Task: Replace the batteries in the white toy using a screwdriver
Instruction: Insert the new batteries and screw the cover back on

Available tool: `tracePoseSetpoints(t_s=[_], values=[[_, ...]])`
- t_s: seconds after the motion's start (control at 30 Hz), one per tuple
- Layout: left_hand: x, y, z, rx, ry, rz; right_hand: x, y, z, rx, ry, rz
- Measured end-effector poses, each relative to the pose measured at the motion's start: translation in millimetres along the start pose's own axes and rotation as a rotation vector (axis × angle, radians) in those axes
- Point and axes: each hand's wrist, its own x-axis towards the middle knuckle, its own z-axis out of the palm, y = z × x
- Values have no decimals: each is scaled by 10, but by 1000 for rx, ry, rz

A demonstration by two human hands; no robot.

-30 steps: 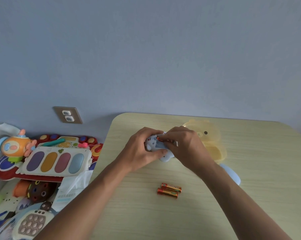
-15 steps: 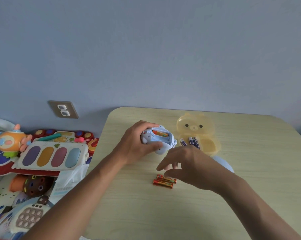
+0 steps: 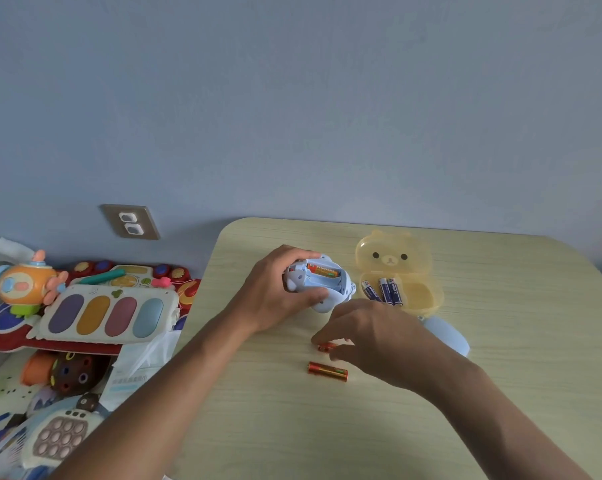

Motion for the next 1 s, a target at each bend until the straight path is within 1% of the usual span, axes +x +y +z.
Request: tracePoseSetpoints(t_s=[0.17, 0.23, 0.43, 0.53, 0.63, 0.73, 0.9, 1.0], values=[[-2, 12, 0, -3, 2, -10, -18, 72, 68, -4, 107, -44], [5, 23, 5, -17, -1, -16, -21, 127, 37, 44, 137, -36], [5, 6, 10, -69, 10, -25, -6, 217, -299, 493, 401, 76], [0, 5, 8, -92, 11, -24, 116, 243, -345, 633, 479, 159], [-7, 30, 0, -107, 0, -20, 232, 292, -286, 641, 554, 238], [-5, 37, -3, -106, -4, -17, 297, 336, -167, 634, 580, 290], [-3, 24, -2, -99, -13, -13, 329, 364, -18, 627, 586, 313], [-1, 12, -3, -86, -12, 1, 318, 363, 9, 571, 567, 313]])
